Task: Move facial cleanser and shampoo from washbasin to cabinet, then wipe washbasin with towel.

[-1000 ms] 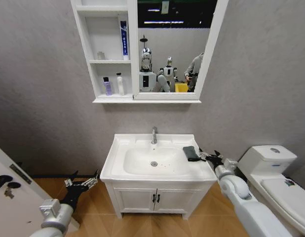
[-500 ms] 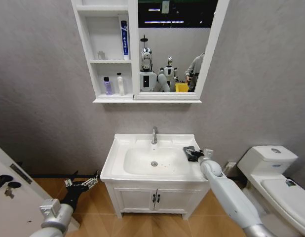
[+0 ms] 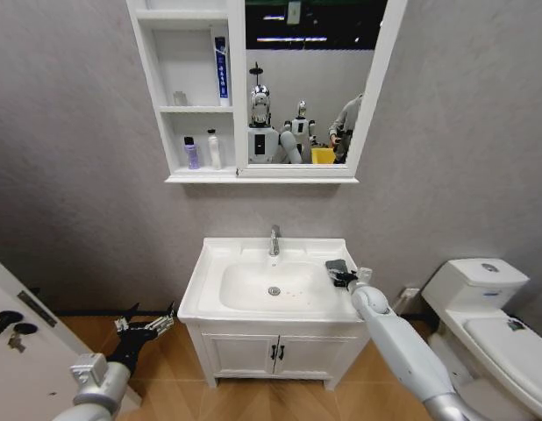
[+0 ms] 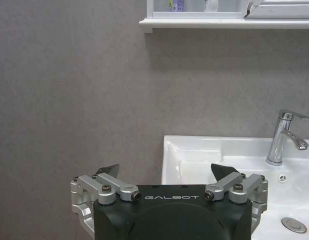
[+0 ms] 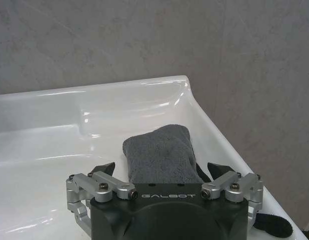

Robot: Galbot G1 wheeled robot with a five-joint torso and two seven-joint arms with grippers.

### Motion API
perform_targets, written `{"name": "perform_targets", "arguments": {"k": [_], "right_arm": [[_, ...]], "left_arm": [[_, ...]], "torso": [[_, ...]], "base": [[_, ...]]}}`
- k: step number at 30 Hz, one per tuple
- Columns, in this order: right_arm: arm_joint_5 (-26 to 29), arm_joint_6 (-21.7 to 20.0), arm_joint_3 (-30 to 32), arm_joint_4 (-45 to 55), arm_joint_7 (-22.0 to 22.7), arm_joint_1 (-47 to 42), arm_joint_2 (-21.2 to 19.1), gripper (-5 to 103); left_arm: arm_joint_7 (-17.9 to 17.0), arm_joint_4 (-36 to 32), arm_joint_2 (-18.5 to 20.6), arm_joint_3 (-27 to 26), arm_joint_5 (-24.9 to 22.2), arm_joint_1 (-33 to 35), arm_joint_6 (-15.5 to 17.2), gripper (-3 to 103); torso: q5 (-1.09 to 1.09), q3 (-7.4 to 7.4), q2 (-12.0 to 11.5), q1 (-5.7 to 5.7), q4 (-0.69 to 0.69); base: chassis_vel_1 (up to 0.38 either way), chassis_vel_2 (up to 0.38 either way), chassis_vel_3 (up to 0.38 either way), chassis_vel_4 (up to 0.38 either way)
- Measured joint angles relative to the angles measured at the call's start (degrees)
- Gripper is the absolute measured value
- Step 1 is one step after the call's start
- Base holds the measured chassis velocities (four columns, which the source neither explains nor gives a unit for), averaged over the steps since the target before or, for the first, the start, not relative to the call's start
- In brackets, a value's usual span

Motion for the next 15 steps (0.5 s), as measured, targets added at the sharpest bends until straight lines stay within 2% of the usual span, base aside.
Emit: {"name": "perform_targets", "arguments": {"k": [6,8,10,12,13,15], "right_arm": [[-0.3,-0.1,-0.2,-1.4,0.0,0.9,0.2,101],[-0.4,-0.2,-0.5,-2.1,-0.2,1.1,0.0,97],[-0.4,-0.2,-0.6,-2.3,-0.4,1.1,-0.2,97],[-0.3,-0.1,-0.8,-2.4,-0.7,0.9,-0.5,88],[-0.3,-0.1,-0.8,-2.4,-0.7,0.9,-0.5,88],[-0.2,-0.1,-1.0,-2.4,-0.8,0.6,-1.0,76]], "left_arm": [[0.0,0.0,0.0,0.0,0.0,0.0,0.0,100],[0.0,0.0,0.0,0.0,0.0,0.0,0.0,100],[0.0,0.0,0.0,0.0,0.0,0.0,0.0,100],[0.0,0.0,0.0,0.0,0.0,0.0,0.0,100],[0.0,0.0,0.0,0.0,0.0,0.0,0.0,100],[0.0,0.0,0.0,0.0,0.0,0.0,0.0,100]], "torso": [[0.00,0.00,0.0,0.00,0.01],[0.00,0.00,0.0,0.00,0.01],[0.00,0.00,0.0,0.00,0.01],[0.00,0.00,0.0,0.00,0.01],[0.00,0.00,0.0,0.00,0.01],[0.00,0.00,0.0,0.00,0.01]], "base": [[0.000,0.000,0.000,0.000],[0.000,0.000,0.000,0.000],[0.000,0.000,0.000,0.000],[0.000,0.000,0.000,0.000],[0.000,0.000,0.000,0.000],[0.000,0.000,0.000,0.000]]}}
